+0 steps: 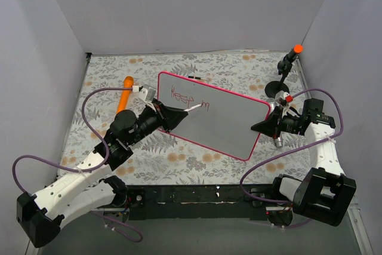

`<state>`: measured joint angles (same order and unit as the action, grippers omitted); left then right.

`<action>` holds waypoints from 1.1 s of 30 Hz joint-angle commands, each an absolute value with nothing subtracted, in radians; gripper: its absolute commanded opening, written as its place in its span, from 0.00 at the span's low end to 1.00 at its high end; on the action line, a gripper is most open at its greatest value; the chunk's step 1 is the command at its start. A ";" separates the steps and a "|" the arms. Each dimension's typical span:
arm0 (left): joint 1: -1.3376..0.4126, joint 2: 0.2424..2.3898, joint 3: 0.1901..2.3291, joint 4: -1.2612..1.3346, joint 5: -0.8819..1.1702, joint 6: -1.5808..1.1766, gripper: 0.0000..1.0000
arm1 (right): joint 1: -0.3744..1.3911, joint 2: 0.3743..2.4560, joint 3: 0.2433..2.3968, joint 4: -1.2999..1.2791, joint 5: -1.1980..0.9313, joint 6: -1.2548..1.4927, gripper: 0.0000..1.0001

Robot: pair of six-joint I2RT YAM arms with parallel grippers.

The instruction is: Write a sentence on the whiteboard

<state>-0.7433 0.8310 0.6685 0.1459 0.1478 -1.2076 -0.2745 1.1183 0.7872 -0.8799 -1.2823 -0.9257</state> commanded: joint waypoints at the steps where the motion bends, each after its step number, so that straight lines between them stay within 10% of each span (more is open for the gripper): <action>1: -0.736 0.762 0.641 0.092 0.146 -1.190 0.00 | -0.270 1.097 0.790 -0.845 -1.187 -0.985 0.01; 33: -0.758 1.043 0.683 0.264 0.193 -1.149 0.00 | -0.265 1.112 0.785 -0.833 -1.177 -0.973 0.01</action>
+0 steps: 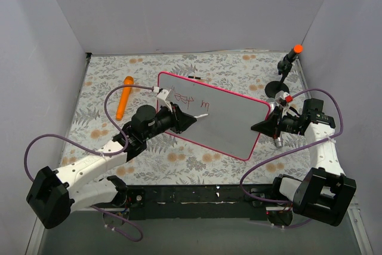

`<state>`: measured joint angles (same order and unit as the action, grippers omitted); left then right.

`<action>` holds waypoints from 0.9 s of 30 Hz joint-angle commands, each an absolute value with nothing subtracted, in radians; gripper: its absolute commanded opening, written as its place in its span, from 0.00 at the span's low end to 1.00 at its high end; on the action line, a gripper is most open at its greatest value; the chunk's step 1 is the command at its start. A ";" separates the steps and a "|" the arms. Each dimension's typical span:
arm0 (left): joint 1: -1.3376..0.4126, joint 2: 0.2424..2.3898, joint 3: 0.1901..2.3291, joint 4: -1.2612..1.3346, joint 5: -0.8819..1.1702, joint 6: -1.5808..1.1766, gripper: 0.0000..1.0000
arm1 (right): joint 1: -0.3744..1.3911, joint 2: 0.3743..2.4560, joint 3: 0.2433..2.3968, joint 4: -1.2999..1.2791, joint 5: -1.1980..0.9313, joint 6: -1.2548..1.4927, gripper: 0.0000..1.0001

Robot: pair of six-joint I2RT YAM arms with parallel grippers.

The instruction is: Write a sentence on the whiteboard

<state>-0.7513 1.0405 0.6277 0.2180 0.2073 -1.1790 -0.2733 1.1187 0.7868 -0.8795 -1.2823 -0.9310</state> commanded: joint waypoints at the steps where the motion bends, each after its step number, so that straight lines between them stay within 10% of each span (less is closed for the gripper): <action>1: -0.758 1.046 0.690 0.268 0.190 -1.149 0.00 | -0.265 1.112 0.787 -0.831 -1.178 -0.973 0.01; 27: -0.758 1.097 0.749 0.241 0.132 -1.138 0.00 | -0.264 1.104 0.787 -0.834 -1.178 -0.974 0.01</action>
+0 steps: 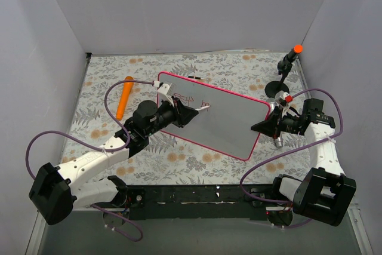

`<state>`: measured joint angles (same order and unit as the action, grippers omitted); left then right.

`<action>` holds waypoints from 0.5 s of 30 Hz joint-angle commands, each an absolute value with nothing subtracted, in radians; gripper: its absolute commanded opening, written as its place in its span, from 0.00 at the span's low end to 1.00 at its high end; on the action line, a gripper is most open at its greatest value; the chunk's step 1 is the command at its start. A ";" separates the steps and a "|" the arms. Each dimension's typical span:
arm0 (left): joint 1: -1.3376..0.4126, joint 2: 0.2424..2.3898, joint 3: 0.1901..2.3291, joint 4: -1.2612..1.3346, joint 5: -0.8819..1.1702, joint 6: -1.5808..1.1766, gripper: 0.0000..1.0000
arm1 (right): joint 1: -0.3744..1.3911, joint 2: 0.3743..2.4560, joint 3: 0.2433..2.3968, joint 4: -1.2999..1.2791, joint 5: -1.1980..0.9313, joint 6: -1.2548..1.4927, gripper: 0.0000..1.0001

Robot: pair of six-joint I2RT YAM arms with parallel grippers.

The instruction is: Write a sentence on the whiteboard

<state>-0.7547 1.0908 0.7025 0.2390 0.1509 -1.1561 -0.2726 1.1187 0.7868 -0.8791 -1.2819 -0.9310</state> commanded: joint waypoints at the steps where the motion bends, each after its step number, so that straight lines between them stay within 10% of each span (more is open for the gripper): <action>1: -0.758 1.100 0.750 0.239 0.132 -1.138 0.00 | -0.264 1.106 0.787 -0.834 -1.178 -0.974 0.01; 15: -0.758 1.132 0.770 0.255 0.160 -1.143 0.00 | -0.264 1.106 0.788 -0.836 -1.178 -0.976 0.01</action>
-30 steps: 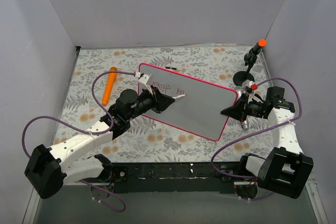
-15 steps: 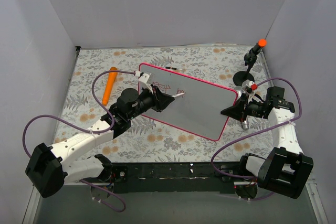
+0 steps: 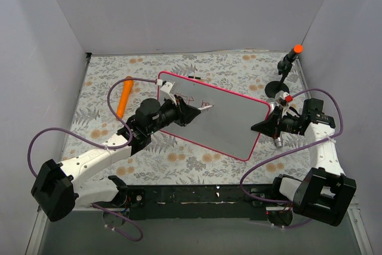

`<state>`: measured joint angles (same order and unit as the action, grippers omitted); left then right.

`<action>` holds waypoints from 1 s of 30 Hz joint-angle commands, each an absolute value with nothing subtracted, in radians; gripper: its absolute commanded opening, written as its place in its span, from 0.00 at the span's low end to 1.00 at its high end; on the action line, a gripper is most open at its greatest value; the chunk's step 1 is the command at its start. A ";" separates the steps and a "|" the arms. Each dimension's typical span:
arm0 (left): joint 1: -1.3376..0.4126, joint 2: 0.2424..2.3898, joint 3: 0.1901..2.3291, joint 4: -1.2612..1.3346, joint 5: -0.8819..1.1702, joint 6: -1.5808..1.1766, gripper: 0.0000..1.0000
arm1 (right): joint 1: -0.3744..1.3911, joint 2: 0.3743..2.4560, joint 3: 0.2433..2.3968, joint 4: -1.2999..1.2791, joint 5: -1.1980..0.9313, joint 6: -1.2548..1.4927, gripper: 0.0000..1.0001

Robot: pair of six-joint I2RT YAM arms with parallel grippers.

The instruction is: Write a sentence on the whiteboard

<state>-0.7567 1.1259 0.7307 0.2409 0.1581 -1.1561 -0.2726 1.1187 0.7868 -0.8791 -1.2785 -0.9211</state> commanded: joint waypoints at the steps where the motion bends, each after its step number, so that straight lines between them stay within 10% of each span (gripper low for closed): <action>1: -0.758 1.135 0.769 0.252 0.163 -1.143 0.00 | -0.264 1.104 0.788 -0.836 -1.177 -0.976 0.01; 30: -0.755 1.127 0.810 0.135 0.086 -1.104 0.00 | -0.264 1.104 0.788 -0.836 -1.178 -0.977 0.01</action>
<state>-0.7609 1.1412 0.7574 0.1364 0.1627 -1.1378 -0.2726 1.1187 0.7868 -0.8791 -1.2762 -0.9192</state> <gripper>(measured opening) 0.121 0.091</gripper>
